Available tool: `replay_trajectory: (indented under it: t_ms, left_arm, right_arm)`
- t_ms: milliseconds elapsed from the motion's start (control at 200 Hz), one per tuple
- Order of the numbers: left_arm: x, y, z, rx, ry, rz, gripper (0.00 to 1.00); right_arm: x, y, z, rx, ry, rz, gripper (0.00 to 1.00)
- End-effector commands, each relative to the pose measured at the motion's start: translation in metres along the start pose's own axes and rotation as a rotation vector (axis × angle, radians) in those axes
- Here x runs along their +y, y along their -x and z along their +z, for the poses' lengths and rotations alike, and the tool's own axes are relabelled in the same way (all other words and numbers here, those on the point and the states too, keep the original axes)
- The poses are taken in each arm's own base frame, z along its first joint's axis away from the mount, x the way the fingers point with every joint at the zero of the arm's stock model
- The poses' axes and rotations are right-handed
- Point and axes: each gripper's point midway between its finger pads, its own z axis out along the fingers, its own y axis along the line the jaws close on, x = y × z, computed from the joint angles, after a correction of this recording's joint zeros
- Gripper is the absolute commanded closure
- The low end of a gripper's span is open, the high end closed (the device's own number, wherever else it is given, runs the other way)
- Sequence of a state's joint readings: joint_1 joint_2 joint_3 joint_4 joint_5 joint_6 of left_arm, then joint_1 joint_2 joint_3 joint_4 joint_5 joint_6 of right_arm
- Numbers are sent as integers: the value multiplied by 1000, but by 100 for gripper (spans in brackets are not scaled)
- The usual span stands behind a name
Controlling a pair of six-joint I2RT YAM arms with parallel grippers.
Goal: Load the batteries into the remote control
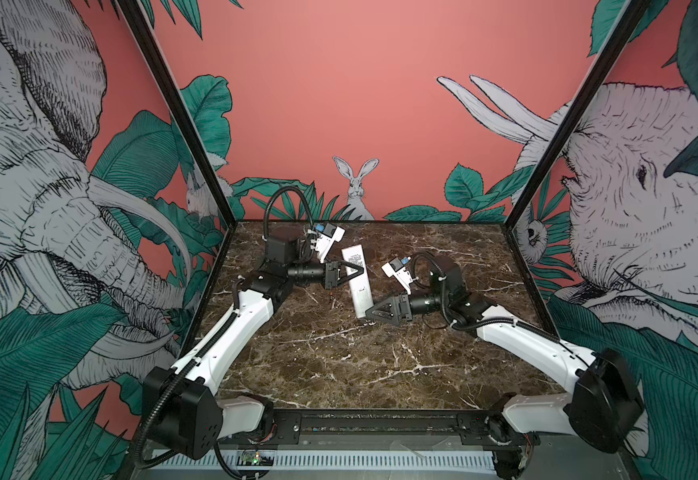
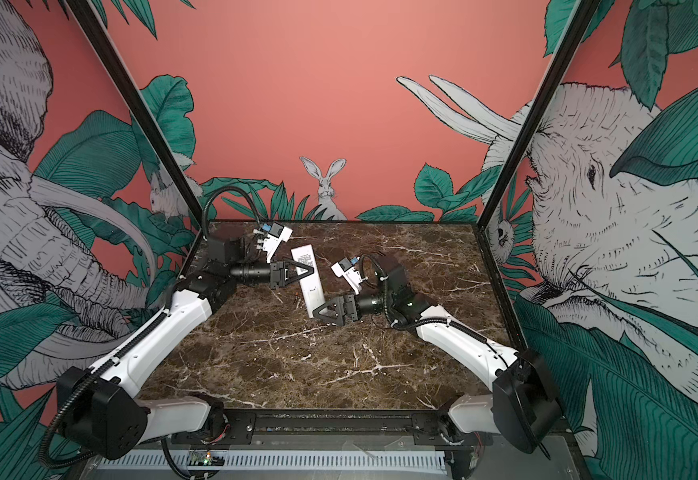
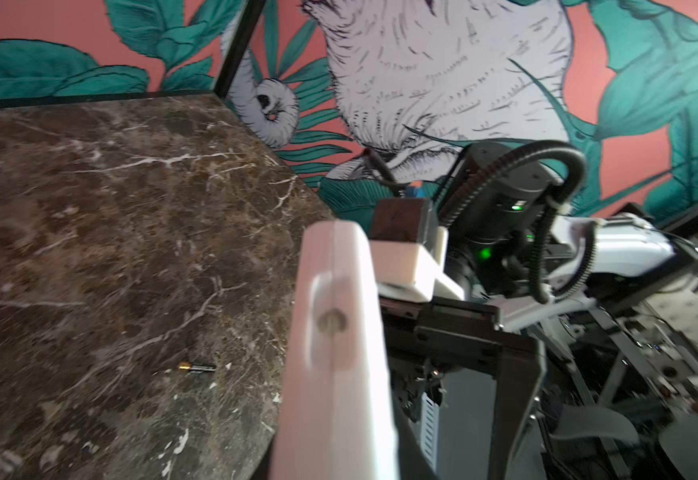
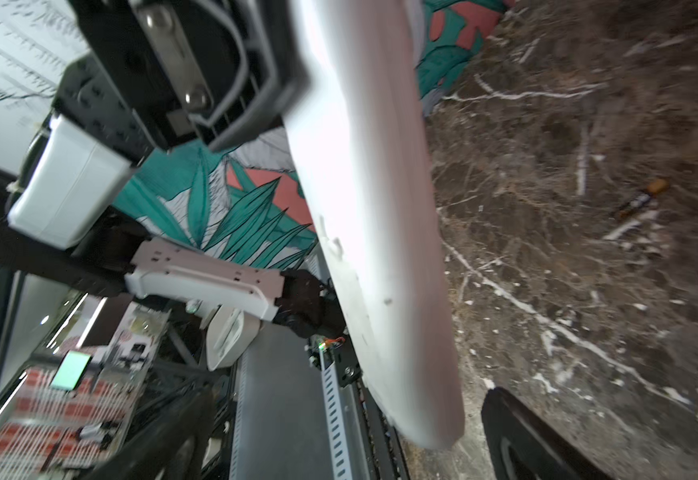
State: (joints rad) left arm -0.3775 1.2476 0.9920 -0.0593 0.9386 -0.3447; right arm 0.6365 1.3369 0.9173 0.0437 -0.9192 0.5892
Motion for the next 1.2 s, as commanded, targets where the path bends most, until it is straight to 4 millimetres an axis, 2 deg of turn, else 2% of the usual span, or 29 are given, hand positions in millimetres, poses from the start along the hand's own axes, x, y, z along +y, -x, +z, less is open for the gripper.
replay_trajectory:
  t_ms: [0,80,155,280,370,400,425,590,850,1075,1195]
  left_arm:
    - [34,-1,-13,-185,200,8,100]
    - [58,-17,-23,-278,326,-17,100]
    - [70,-37,-29,-327,416,-9,100]
    - [82,-66,-41,-415,539,8,100]
    - [90,-82,-57,-484,599,-12,100]
    - [92,-85,-62,-504,617,-16,100]
    - [93,-87,-66,-517,627,-16,100]
    - [99,-101,-82,-563,680,-14,100]
    - [109,-119,-89,-553,725,-42,100]
    - [114,-129,-88,-539,732,-74,100]
    - [115,-134,-89,-539,732,-84,100]
  right_arm:
    - [-54,-1,5,-12,-205,98,1]
    - [-86,-8,9,-14,-316,162,1]
    - [-103,-15,14,-9,-382,190,1]
    - [-123,-29,23,0,-511,220,2]
    - [-131,-44,37,44,-579,246,8]
    - [-127,-44,42,47,-583,240,10]
    - [-133,-54,51,76,-590,252,11]
    - [-122,-60,85,70,-536,281,16]
    - [-112,-47,119,18,-448,341,24]
    - [-112,-32,147,-42,-343,425,26]
    - [-113,-30,160,-50,-323,452,26]
